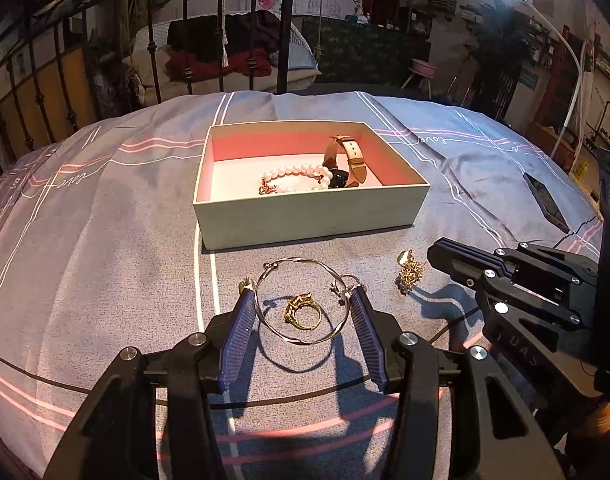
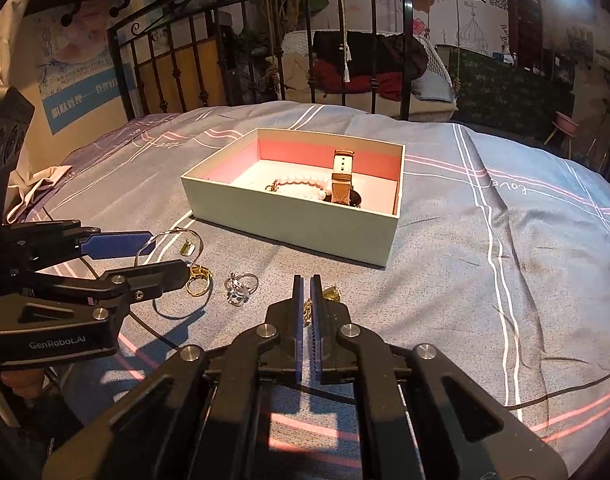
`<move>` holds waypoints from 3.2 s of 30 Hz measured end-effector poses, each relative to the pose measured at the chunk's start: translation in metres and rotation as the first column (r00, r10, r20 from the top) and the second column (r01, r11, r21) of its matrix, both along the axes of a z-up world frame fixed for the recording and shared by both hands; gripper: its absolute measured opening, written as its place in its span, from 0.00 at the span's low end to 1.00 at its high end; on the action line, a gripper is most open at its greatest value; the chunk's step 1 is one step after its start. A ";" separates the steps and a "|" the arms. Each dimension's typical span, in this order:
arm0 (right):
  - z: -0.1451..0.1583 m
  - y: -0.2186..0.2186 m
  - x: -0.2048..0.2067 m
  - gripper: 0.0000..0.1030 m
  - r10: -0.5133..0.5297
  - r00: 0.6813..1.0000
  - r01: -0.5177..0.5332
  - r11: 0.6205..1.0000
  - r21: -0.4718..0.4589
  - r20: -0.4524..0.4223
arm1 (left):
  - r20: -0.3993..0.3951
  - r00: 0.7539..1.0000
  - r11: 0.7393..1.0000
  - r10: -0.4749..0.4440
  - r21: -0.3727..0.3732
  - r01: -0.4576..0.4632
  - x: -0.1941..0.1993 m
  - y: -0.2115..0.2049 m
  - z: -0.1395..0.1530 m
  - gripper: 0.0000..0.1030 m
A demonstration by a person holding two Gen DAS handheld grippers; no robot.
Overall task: Organize jewelry
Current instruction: 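Grasp the gold bangle with the left tool while the right tool grasps a small gold earring, then carry the bangle and earring into the box and open both tools, then withdraw both tools from the box toward the gold pieces on the bed, then grasp the small gold pendant with the left tool while the right tool grasps the gold cluster brooch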
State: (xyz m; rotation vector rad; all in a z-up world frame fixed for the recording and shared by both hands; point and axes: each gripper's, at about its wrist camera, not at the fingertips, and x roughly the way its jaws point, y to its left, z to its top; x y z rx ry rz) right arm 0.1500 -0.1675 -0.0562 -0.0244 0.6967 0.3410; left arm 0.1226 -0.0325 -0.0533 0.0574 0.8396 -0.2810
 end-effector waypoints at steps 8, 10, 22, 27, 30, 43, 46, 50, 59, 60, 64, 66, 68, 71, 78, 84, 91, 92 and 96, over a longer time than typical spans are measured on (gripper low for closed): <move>0.031 0.000 0.042 0.04 -0.017 0.998 0.017 1.000 -0.004 0.065 | 0.079 0.997 1.000 -0.001 -0.008 0.002 0.037 -0.007 0.035 0.47; 0.037 0.001 0.056 0.04 -0.025 0.997 0.026 1.000 -0.016 0.073 | 0.093 0.996 1.000 0.005 -0.007 -0.004 0.051 -0.008 0.042 0.47; 0.030 0.004 0.107 0.04 -0.047 0.998 0.048 0.998 -0.031 0.042 | 0.009 0.999 0.999 0.040 0.005 -0.040 0.117 -0.015 0.036 0.47; 0.022 0.004 0.114 0.04 -0.041 0.999 0.041 0.999 -0.027 0.015 | -0.038 0.998 0.998 0.041 0.040 -0.039 0.127 -0.018 0.020 0.47; 0.018 0.006 0.117 0.04 -0.036 0.999 0.036 0.999 -0.034 0.006 | -0.047 0.998 0.998 0.038 0.055 -0.035 0.130 -0.019 0.015 0.47; 0.028 0.001 0.100 0.34 -0.058 0.998 0.059 0.998 -0.020 0.038 | 0.000 0.998 0.998 0.058 0.010 -0.058 0.116 -0.004 0.034 0.61; 0.039 -0.008 0.081 0.53 -0.074 0.994 0.073 0.997 0.004 0.083 | 0.034 0.998 0.998 0.062 -0.013 -0.062 0.099 0.007 0.047 0.67; 0.039 -0.019 0.056 0.53 -0.089 0.992 0.089 0.996 0.005 0.089 | 0.039 0.996 0.996 0.084 -0.016 -0.083 0.071 0.021 0.046 0.70; -0.020 -0.023 0.027 0.53 -0.084 0.995 0.079 0.992 -0.094 -0.059 | -0.084 0.992 0.996 0.090 -0.011 -0.091 0.026 0.034 -0.012 0.70; -0.022 -0.022 0.026 0.53 -0.081 0.995 0.074 0.993 -0.097 -0.061 | -0.094 0.991 0.995 0.094 -0.010 -0.095 0.025 0.035 -0.016 0.70; -0.023 -0.016 0.023 0.53 -0.063 0.996 0.056 0.993 -0.107 -0.059 | -0.094 0.991 0.995 0.098 0.003 -0.098 0.022 0.033 -0.023 0.70; -0.023 -0.011 0.022 0.53 -0.039 0.997 0.031 0.994 -0.108 -0.065 | -0.090 0.992 0.996 0.092 0.004 -0.092 0.022 0.032 -0.023 0.70; -0.026 -0.004 0.021 0.53 -0.010 0.997 0.001 0.994 -0.114 -0.079 | -0.088 0.992 0.996 0.091 0.003 -0.091 0.021 0.032 -0.023 0.70; -0.026 0.002 0.020 0.53 0.006 0.996 -0.016 0.994 -0.112 -0.084 | -0.093 0.991 0.996 0.093 0.001 -0.094 0.023 0.032 -0.025 0.70; -0.021 -0.004 0.020 0.44 -0.026 0.996 0.021 0.998 -0.064 -0.082 | -0.098 0.991 0.995 0.095 -0.012 -0.096 0.031 0.034 -0.026 0.69; -0.025 -0.001 0.022 0.35 -0.025 0.995 0.018 0.998 -0.067 -0.099 | -0.109 0.989 0.994 0.098 -0.037 -0.102 0.040 0.038 -0.025 0.64; -0.025 -0.007 0.019 0.28 -0.050 0.994 0.047 0.998 -0.032 -0.096 | -0.115 0.992 0.998 0.061 -0.011 -0.062 0.044 0.028 -0.031 0.41; -0.024 -0.009 0.018 0.28 -0.053 0.994 0.051 0.998 -0.021 -0.094 | -0.112 0.992 0.999 0.054 -0.003 -0.054 0.043 0.027 -0.031 0.35; -0.027 -0.012 0.016 0.28 -0.062 0.993 0.060 0.998 -0.020 -0.102 | -0.095 0.995 0.999 0.035 0.025 -0.033 0.042 0.021 -0.034 0.18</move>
